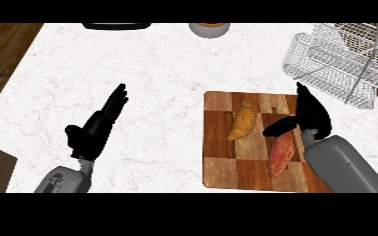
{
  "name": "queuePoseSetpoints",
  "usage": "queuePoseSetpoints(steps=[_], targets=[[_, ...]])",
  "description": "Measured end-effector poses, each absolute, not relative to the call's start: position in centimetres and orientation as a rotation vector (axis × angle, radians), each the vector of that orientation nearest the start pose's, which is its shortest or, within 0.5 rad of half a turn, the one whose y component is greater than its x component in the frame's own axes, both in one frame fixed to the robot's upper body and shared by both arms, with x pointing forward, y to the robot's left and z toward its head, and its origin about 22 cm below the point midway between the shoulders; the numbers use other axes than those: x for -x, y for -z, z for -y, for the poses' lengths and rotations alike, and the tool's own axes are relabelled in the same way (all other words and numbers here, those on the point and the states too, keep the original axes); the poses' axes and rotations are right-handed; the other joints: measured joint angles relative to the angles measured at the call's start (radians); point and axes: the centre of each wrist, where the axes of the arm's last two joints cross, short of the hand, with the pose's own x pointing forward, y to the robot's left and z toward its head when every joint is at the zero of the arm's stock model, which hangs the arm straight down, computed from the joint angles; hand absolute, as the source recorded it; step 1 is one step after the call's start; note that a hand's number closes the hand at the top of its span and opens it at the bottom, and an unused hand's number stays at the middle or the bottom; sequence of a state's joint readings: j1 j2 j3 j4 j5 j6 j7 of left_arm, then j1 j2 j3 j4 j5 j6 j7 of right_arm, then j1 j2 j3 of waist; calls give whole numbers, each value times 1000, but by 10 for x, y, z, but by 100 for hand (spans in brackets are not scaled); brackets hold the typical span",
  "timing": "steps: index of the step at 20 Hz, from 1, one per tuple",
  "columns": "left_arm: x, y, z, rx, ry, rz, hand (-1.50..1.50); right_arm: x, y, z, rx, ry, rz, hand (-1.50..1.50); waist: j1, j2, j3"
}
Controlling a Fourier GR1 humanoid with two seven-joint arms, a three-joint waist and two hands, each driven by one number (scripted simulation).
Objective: Pick the sweet potato from the cutting board and place it in the tiered basket
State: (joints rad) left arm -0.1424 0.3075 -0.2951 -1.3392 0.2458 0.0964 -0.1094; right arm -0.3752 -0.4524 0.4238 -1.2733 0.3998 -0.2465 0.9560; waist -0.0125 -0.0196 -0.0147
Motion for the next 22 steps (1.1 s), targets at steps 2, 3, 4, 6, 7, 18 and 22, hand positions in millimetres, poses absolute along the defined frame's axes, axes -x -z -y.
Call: queuePoseSetpoints(steps=[2, 3, 4, 6, 7, 18, 22], targets=[[-266, 19, -236, 49, 228, 1512, 0, -318, -48, 220, 864, -533, 714, -150, -4, -1, 2], [-265, 20, -236, 49, 225, 1512, 0, -318, -59, 215, 858, -555, 706, -150, -5, -1, 3], [-264, 20, -236, 51, 224, 1512, 0, -319, -68, 209, 854, -573, 702, -150, -4, 0, 5], [-264, 21, -241, 49, 220, 1513, 0, -318, -85, 199, 844, -598, 710, -150, -8, 1, 6], [-264, 21, -243, 50, 221, 1512, 0, -317, -91, 197, 844, -605, 712, -150, -9, 2, 7], [-256, 25, -244, 47, 214, 1513, 0, -308, -79, 212, 927, -625, 586, -150, -10, 7, 9], [-259, 24, -240, 56, 212, 1520, 0, -302, -63, 204, 902, -618, 555, -150, -10, 10, 10]])
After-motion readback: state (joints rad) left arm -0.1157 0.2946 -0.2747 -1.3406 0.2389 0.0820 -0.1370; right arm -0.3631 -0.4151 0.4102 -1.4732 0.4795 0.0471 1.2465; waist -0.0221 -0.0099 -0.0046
